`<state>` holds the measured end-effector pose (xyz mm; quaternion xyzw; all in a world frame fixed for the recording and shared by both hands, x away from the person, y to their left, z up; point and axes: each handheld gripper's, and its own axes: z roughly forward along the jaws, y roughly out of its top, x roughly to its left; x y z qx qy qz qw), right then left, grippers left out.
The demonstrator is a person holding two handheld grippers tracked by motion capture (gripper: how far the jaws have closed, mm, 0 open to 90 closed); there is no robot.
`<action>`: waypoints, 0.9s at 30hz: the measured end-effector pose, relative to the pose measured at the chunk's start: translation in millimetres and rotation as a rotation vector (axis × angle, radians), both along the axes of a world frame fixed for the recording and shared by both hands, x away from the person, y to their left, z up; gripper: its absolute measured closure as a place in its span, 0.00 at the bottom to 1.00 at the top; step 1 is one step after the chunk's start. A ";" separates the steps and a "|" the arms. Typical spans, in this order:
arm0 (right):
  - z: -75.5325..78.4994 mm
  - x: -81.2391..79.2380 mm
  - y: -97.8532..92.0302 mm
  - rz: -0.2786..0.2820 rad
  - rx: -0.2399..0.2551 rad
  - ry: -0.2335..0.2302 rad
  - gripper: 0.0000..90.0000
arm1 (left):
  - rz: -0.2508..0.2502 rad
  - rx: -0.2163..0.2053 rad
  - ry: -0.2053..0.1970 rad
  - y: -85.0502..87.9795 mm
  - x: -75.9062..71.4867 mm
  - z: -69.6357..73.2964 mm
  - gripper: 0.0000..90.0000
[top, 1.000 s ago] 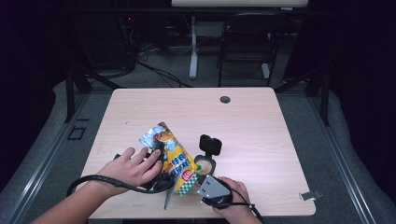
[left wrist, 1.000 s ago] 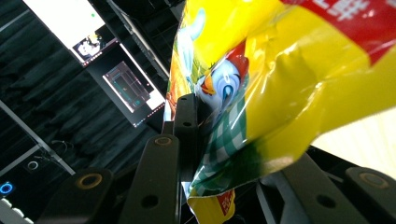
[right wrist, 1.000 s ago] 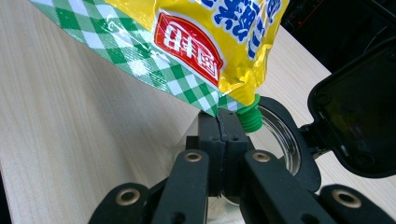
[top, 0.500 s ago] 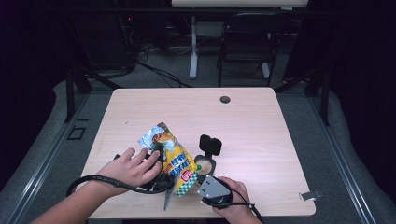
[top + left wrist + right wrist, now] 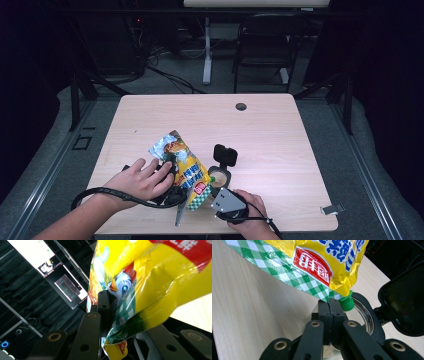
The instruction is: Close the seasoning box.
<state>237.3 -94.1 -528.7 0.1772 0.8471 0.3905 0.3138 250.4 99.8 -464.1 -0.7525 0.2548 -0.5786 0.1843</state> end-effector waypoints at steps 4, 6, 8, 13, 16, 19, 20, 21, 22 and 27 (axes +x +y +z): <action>-0.1 -0.1 0.2 -0.002 -0.001 -0.001 1.00 | 0.007 0.012 0.007 -1.4 -0.6 1.5 0.89; -0.3 -0.2 0.4 -0.002 0.000 -0.003 1.00 | 0.008 0.013 0.008 -1.7 -0.7 1.9 0.89; -0.4 -0.1 0.5 -0.002 0.000 -0.003 1.00 | 0.005 0.018 0.007 -2.3 -0.8 2.3 0.90; -0.9 -0.1 0.9 -0.001 0.003 -0.004 1.00 | -0.006 0.030 -0.002 -2.2 -1.5 2.6 0.90; -1.2 -0.1 1.2 -0.001 0.000 -0.001 1.00 | -0.002 0.049 -0.009 -3.6 -2.5 3.6 0.90; -1.5 0.0 1.2 -0.001 0.008 0.000 1.00 | -0.005 0.052 -0.010 -4.7 -2.2 5.0 0.90; -1.3 0.1 1.0 0.001 0.006 0.001 1.00 | -0.003 0.054 -0.010 -5.6 -2.1 5.8 0.91; -1.6 -0.1 1.3 0.000 0.010 0.000 1.00 | -0.004 0.049 -0.009 -6.0 -2.0 6.1 0.91; -1.6 -0.1 1.3 0.000 0.008 0.001 1.00 | -0.009 0.047 -0.008 -6.3 -1.8 6.2 0.91; -1.1 -0.1 0.7 0.000 0.005 0.001 1.00 | -0.005 0.050 -0.005 -7.9 -1.3 7.6 0.91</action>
